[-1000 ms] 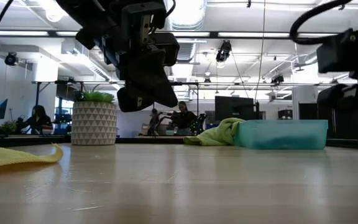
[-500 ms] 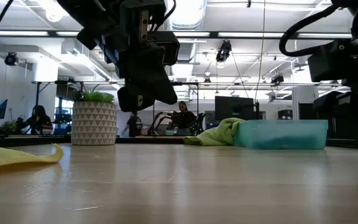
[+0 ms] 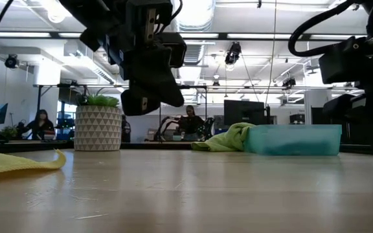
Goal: Fold microfiber towels
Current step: Fold the green towel
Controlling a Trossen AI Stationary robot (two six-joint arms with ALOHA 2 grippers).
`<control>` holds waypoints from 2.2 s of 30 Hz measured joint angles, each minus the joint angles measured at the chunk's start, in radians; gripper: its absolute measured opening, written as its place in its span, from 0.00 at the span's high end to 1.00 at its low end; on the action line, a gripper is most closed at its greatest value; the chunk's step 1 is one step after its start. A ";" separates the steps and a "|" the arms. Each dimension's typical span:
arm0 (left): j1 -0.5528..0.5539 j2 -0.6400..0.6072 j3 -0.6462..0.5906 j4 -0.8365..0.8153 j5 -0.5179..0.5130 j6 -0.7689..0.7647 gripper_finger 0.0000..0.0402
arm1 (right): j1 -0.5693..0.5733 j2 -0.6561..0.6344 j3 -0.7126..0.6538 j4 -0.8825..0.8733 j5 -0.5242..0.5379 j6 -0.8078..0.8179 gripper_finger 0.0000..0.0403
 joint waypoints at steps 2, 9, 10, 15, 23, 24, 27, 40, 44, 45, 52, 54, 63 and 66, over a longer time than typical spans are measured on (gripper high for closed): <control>0.000 -0.006 0.000 0.000 0.001 0.000 1.00 | -0.001 0.004 0.014 -0.023 -0.001 -0.016 0.88; 0.000 -0.023 0.000 0.000 0.002 0.008 1.00 | -0.023 0.003 0.089 -0.148 -0.011 -0.107 0.98; 0.000 -0.023 0.000 -0.002 0.002 0.008 1.00 | -0.035 -0.003 0.105 -0.200 0.011 -0.108 0.98; 0.000 -0.023 0.002 0.012 0.004 0.009 1.00 | -0.135 -0.071 0.201 -0.275 0.143 -0.107 0.98; 0.000 -0.030 0.008 0.083 0.004 0.010 1.00 | -0.344 -0.101 0.350 -0.315 0.317 -0.010 0.98; 0.000 -0.036 0.008 0.095 0.004 0.010 1.00 | -0.363 -0.105 0.377 -0.330 0.371 0.011 0.98; 0.000 -0.071 0.007 0.167 0.004 0.024 1.00 | -0.398 -0.132 0.466 -0.325 0.561 0.069 0.98; -0.068 -0.423 -0.002 0.299 -0.579 0.608 1.00 | -0.436 -0.166 0.858 -0.355 0.953 -0.043 0.98; -0.085 -0.484 0.004 0.307 -0.823 0.682 1.00 | -0.435 -0.162 0.942 -0.352 0.955 -0.098 0.98; -0.078 -0.489 0.003 0.323 -0.837 0.682 1.00 | -0.435 -0.162 0.957 -0.348 0.955 -0.109 0.98; -0.045 -0.455 0.010 0.326 -0.788 0.637 0.94 | -0.433 -0.161 1.007 -0.349 0.958 -0.188 0.98; -0.044 -0.429 0.010 0.345 -0.786 0.636 0.88 | -0.433 -0.161 1.010 -0.348 0.951 -0.205 0.98; -0.029 -0.277 0.081 0.389 -0.785 0.637 0.48 | -0.425 -0.150 1.010 -0.349 0.846 -0.234 0.98; -0.023 -0.207 0.135 0.382 -0.834 0.636 0.38 | -0.416 -0.142 1.010 -0.346 0.844 -0.230 0.98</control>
